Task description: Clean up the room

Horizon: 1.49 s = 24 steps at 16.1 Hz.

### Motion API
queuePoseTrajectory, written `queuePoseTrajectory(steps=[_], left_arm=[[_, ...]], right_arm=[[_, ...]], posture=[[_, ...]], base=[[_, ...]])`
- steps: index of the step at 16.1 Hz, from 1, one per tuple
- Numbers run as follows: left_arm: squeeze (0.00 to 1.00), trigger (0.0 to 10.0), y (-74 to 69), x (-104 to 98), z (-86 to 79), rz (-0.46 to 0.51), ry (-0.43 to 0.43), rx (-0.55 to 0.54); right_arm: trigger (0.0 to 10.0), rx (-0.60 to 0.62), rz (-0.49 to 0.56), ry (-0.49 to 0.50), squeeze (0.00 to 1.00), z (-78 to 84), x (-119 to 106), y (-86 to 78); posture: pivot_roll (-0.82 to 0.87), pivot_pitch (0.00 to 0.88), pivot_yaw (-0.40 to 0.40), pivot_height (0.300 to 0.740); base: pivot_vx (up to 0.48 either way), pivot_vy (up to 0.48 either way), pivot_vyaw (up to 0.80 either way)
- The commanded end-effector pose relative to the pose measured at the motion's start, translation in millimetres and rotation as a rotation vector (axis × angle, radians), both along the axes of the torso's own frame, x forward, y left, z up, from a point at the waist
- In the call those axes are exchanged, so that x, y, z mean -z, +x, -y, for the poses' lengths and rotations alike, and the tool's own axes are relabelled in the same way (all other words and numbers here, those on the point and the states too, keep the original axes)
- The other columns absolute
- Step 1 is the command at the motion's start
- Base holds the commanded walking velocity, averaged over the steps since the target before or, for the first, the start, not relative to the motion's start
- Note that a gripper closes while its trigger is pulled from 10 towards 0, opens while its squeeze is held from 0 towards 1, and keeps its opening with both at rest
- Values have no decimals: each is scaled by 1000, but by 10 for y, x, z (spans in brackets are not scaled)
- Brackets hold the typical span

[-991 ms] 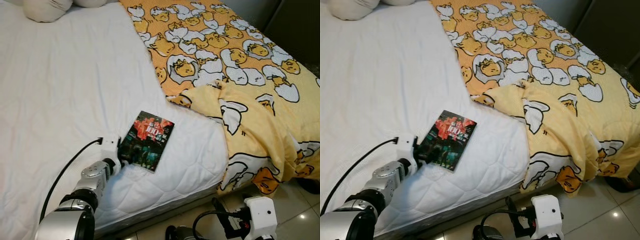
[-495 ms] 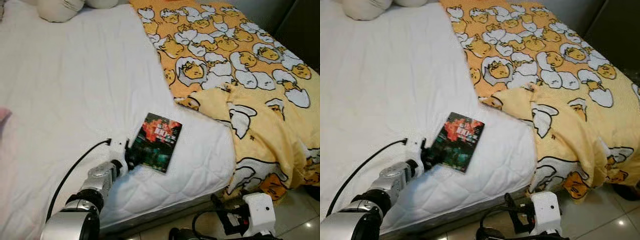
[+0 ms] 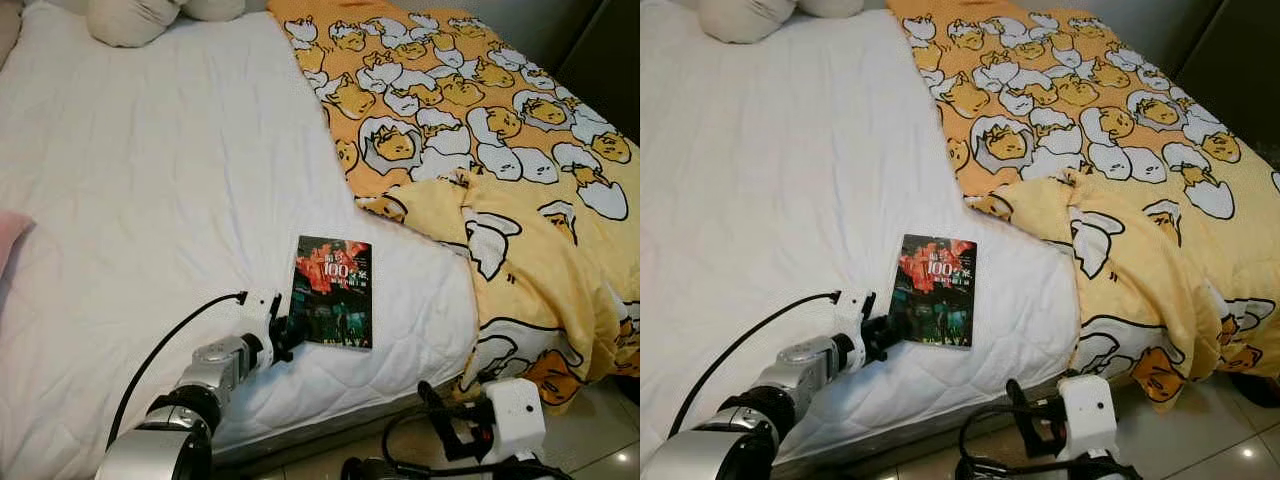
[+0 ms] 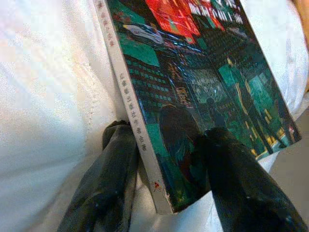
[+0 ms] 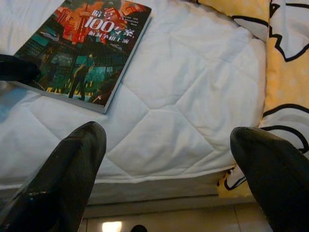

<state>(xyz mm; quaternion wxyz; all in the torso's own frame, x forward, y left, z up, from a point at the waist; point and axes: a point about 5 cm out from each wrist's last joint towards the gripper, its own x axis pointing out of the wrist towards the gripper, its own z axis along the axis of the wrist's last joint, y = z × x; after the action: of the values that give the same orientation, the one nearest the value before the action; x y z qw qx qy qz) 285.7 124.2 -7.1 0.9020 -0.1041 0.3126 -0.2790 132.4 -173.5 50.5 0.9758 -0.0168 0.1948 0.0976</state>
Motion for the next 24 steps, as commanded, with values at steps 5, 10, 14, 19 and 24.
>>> queuePoseTrajectory(steps=[5, 10, 14, 19, 24], left_arm=[[0, 0, -129, 22, 76, -27, -216, 46], [0, 0, -25, -353, 85, 153, -385, 104], [0, 0, 365, -769, -158, 349, -354, -216], [0, 0, 409, -1155, -282, 575, -246, -282], [0, 10000, 493, -1218, -119, 612, -168, -351]], right_arm=[[10000, 11, 5, 8, 0, -29, 121, 177], [10000, 7, 56, 32, 0, -123, 223, 584], [10000, 3, 163, 66, 0, -210, 112, 1042], [10000, 109, 296, 112, 0, -62, -176, 1310], [10000, 140, 339, 117, 0, 0, -250, 1529]], posture=[[-112, 0, -35, 740], [-5, 0, -20, 740], [50, 0, -14, 740], [51, 0, -37, 740], [59, 0, -38, 740]], base=[[0, 0, 0], [0, 0, 0], [0, 0, 0], [0, 0, 0], [0, 0, 0]])
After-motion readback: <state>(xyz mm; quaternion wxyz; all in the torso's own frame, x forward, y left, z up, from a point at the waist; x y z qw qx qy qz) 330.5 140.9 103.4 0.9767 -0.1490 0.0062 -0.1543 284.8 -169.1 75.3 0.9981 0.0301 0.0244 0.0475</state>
